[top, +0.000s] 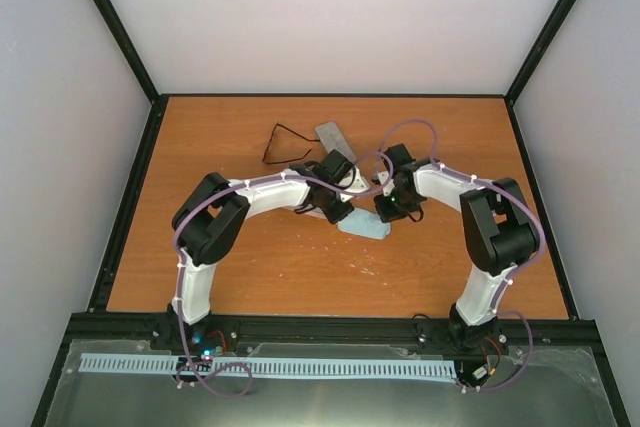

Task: Organize the sunglasses
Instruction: Pick up the glasses cleaning cloth from the center of the board, then place the glasses cleaning cloth in the sunglasses case.

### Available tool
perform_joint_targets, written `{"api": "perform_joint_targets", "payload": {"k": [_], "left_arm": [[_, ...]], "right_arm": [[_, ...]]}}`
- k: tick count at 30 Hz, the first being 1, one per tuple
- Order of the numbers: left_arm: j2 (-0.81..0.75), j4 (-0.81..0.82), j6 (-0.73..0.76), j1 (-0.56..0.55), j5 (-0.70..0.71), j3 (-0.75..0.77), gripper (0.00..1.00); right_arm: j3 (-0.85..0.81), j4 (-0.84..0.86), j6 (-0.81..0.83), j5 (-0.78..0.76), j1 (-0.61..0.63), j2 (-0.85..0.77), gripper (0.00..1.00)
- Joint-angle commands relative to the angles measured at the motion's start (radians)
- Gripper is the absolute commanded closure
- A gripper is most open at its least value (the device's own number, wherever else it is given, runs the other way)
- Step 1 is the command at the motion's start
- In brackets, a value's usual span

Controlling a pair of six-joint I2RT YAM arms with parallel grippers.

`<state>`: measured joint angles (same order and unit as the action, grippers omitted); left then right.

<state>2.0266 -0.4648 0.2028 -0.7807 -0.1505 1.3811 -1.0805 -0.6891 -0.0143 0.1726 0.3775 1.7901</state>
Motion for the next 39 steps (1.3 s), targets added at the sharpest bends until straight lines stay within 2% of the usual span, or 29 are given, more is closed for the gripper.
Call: {"api": "perform_joint_targets", "payload": {"k": [1,10,21,32,39], "left_arm": [[-0.073,-0.024,0.023,0.037,0.03,-0.024,1.0],[-0.169,-0.018,0.028,0.065,0.055,-0.112,1.0],[-0.262,-0.031,0.003,0.07,0.086,-0.13,0.99],[-0.407,-0.045,0.006,0.073,0.131,-0.236,0.99],[-0.469,-0.028,0.031,0.108,0.15,-0.302,0.99]], "right_arm": [[-0.055,-0.003,-0.027,0.006,0.04,-0.01,0.97],[-0.206,-0.041,-0.009,0.008,0.081,0.034,0.97],[-0.374,-0.132,0.017,0.025,0.133,0.06,0.97],[-0.398,-0.148,-0.036,0.037,0.224,0.055,0.97],[-0.416,-0.115,-0.074,0.045,0.237,0.093,0.97]]}}
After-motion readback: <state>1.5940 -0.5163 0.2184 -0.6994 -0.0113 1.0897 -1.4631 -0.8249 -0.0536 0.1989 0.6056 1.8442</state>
